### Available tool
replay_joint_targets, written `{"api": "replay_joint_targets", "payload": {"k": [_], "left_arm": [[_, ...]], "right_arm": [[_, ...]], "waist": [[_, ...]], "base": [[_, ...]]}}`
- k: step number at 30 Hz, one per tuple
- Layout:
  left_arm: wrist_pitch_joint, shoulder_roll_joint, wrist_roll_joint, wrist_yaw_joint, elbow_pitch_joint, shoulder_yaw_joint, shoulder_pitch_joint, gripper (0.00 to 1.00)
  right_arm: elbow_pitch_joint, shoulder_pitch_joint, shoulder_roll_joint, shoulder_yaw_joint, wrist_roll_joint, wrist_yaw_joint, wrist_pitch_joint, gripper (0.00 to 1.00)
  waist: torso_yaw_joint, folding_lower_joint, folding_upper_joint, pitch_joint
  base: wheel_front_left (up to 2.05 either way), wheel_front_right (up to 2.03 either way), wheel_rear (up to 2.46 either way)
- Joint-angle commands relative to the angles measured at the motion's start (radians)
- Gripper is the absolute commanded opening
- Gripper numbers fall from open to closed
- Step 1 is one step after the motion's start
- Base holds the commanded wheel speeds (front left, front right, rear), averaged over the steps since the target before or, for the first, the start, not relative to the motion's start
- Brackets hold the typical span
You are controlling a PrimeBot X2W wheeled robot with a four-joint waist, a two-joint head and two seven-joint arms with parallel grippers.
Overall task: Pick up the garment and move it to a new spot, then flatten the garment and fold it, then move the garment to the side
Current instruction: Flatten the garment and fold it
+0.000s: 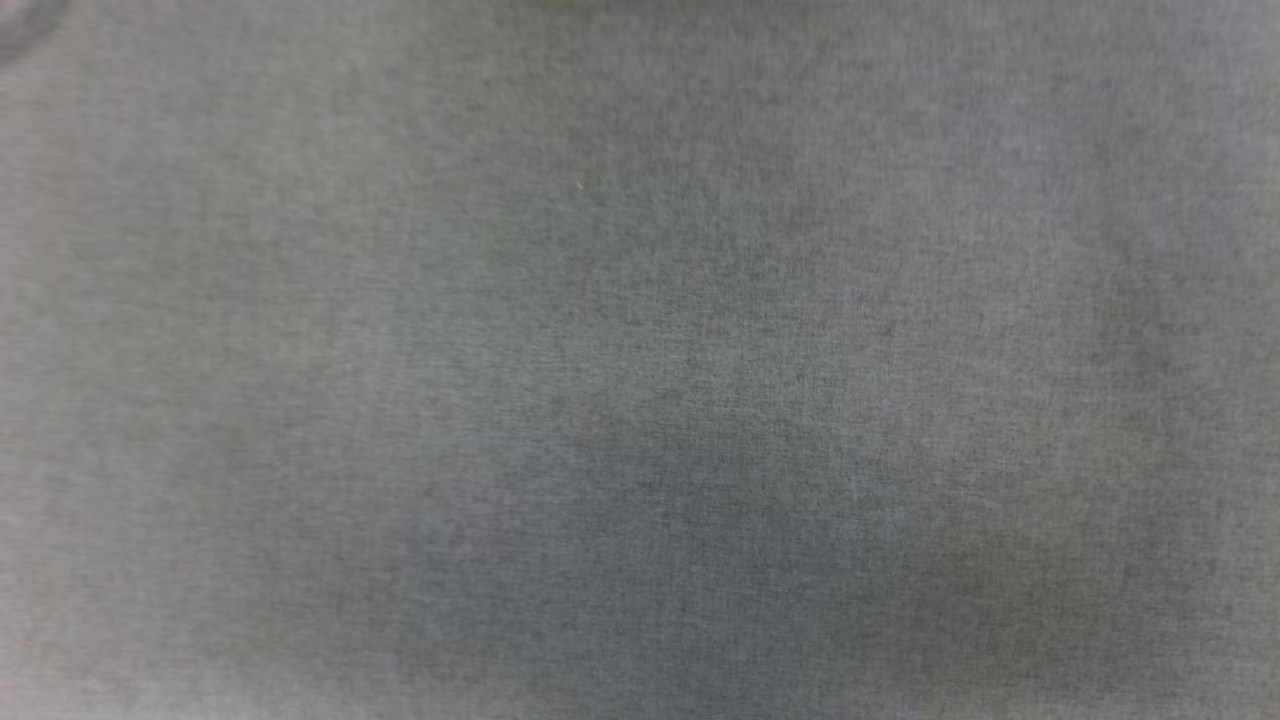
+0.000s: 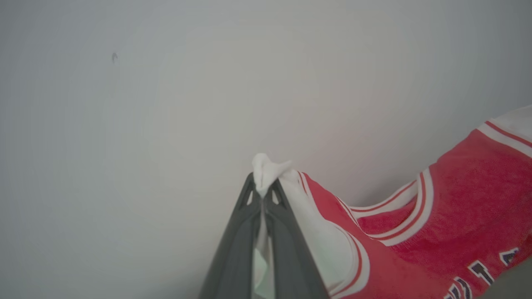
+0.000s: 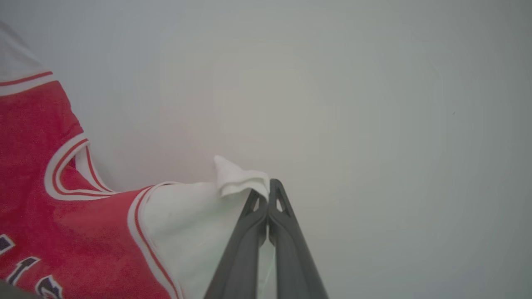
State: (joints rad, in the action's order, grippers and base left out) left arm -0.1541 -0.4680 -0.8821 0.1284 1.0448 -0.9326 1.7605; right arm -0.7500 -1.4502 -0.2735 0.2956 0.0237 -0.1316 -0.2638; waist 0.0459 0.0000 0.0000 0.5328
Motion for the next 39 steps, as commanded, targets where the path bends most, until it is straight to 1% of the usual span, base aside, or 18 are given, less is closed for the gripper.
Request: {"api": "replay_joint_targets", "payload": {"k": [1, 4, 5, 8, 12, 15, 19, 20, 23, 25, 26, 29, 30, 32, 36, 37, 39], "left_arm": [[0.013, -0.012, -0.025, 0.002, -0.024, -0.014, -0.062, 0.00], [0.053, -0.053, -0.074, 0.002, -0.093, -0.047, -0.185, 0.00], [0.067, -0.069, -0.092, 0.002, -0.119, -0.057, -0.228, 0.00], [0.094, -0.116, -0.147, 0.002, -0.203, -0.080, -0.367, 0.00], [0.094, -0.202, -0.221, 0.002, -0.339, -0.083, -0.560, 0.00], [0.073, -0.282, -0.251, -0.012, -0.476, -0.099, -0.714, 0.00], [0.054, -0.416, -0.281, -0.057, -0.699, -0.130, -0.911, 0.00], [0.050, -0.448, -0.299, -0.076, -0.752, -0.135, -0.961, 0.00], [0.032, -0.539, -0.307, -0.116, -0.905, -0.166, -1.082, 0.00], [0.022, -0.588, -0.339, -0.153, -0.980, -0.182, -1.160, 0.00], [0.016, -0.612, -0.334, -0.167, -1.017, -0.195, -1.190, 0.00], [0.008, -0.654, -0.362, -0.215, -1.079, -0.223, -1.275, 0.00], [0.009, -0.661, -0.367, -0.227, -1.089, -0.235, -1.297, 0.00], [0.006, -0.668, -0.387, -0.255, -1.089, -0.248, -1.334, 0.00], [0.009, -0.647, -0.404, -0.289, -1.050, -0.270, -1.381, 0.00], [0.013, -0.644, -0.402, -0.294, -1.038, -0.276, -1.388, 0.00], [0.022, -0.641, -0.386, -0.319, -1.010, -0.281, -1.392, 0.00]], "right_arm": [[0.001, 0.064, -0.010, 0.024, -0.045, 0.002, -0.001, 0.00], [-0.003, 0.166, -0.036, 0.070, -0.149, 0.002, 0.000, 0.00], [-0.004, 0.206, -0.045, 0.094, -0.183, 0.002, 0.014, 0.00], [0.035, 0.325, -0.074, 0.143, -0.290, 0.002, 0.040, 0.00], [0.142, 0.491, -0.140, 0.195, -0.403, 0.002, 0.075, 0.00], [0.249, 0.624, -0.198, 0.227, -0.450, 0.002, 0.088, 0.00], [0.390, 0.806, -0.287, 0.236, -0.479, 0.002, 0.099, 0.00], [0.428, 0.852, -0.309, 0.238, -0.481, 0.002, 0.102, 0.00], [0.515, 0.995, -0.355, 0.226, -0.473, 0.002, 0.114, 0.00], [0.562, 1.079, -0.383, 0.211, -0.455, 0.002, 0.123, 0.00], [0.585, 1.121, -0.392, 0.205, -0.449, 0.002, 0.124, 0.00], [0.623, 1.242, -0.404, 0.170, -0.438, 0.002, 0.134, 0.00], [0.631, 1.278, -0.410, 0.164, -0.431, 0.002, 0.139, 0.00], [0.643, 1.338, -0.399, 0.137, -0.440, 0.002, 0.142, 0.00], [0.632, 1.420, -0.396, 0.110, -0.445, 0.002, 0.157, 0.00], [0.627, 1.431, -0.397, 0.112, -0.449, 0.002, 0.166, 0.00], [0.618, 1.443, -0.395, 0.111, -0.461, 0.002, 0.182, 0.00]], "waist": [[0.020, 0.0000, 0.0000, -0.097], [0.020, 0.0000, 0.0000, -0.158], [0.020, 0.0000, 0.0000, -0.178], [0.014, 0.0000, 0.0000, -0.238], [0.006, 0.0000, 0.0000, -0.307], [-0.006, 0.0000, 0.0000, -0.344], [-0.016, 0.0000, 0.0000, -0.371], [-0.018, 0.0000, 0.0000, -0.372], [-0.024, 0.0000, 0.0000, -0.373], [-0.029, 0.0000, 0.0000, -0.371], [-0.031, 0.0000, 0.0000, -0.369], [-0.032, 0.0000, 0.0000, -0.362], [-0.032, 0.0000, 0.0000, -0.360], [-0.033, 0.0000, 0.0000, -0.354], [-0.032, 0.0000, 0.0000, -0.341], [-0.031, 0.0000, 0.0000, -0.338], [-0.032, 0.0000, 0.0000, -0.332]], "base": [[0.00, 0.00, 0.00], [0.00, 0.00, 0.00], [0.00, 0.00, 0.00], [0.00, 0.00, 0.00], [0.00, 0.00, 0.00], [0.00, 0.00, 0.00], [0.00, 0.00, 0.00], [0.00, 0.00, 0.00], [0.00, 0.00, 0.00], [0.00, 0.00, 0.00], [0.00, 0.00, 0.00], [0.00, 0.00, 0.00], [0.00, 0.00, 0.00], [0.00, 0.00, 0.00], [0.00, 0.00, 0.00], [0.00, 0.00, 0.00], [0.00, 0.00, 0.00]]}}
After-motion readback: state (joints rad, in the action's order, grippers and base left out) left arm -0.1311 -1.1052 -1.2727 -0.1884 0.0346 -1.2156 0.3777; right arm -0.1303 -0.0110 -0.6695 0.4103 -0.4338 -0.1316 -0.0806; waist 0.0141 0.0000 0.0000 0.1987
